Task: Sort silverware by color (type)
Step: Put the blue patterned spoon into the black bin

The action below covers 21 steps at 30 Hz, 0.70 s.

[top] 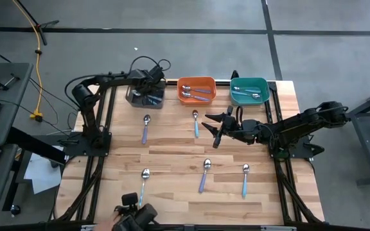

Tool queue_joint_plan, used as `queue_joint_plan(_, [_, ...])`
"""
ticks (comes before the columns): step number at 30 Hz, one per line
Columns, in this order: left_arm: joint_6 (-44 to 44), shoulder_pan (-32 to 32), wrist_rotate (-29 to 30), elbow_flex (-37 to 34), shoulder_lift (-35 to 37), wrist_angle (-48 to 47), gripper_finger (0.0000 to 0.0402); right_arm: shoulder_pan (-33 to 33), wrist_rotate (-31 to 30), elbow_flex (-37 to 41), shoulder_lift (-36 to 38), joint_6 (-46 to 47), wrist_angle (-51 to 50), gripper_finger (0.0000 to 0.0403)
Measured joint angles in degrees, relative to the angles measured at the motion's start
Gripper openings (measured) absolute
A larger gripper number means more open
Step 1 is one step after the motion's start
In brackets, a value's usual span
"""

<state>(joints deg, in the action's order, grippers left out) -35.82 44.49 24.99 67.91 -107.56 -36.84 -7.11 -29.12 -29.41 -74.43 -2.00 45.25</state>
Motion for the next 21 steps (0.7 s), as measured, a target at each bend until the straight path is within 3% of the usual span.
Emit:
queue_joint_plan(8, [-3.9, 1.3, 0.7, 4.1, -1.4, 0.8, 0.0014, 1.5, 0.2, 0.0, 0.0, -1.0, 0.0, 0.0157])
queue_joint_plan(16, [-6.6, 1.2, 0.2, 4.2, -1.4, -0.2, 0.0027, 3.0, 0.7, 0.0, 0.0, -0.9, 0.0, 0.0157])
queue_joint_plan(21, [-9.5, 1.3, 0.7, 4.1, -1.4, -0.1, 0.0014, 3.0, 0.8, 0.0, 0.0, -0.9, 0.0, 0.0157])
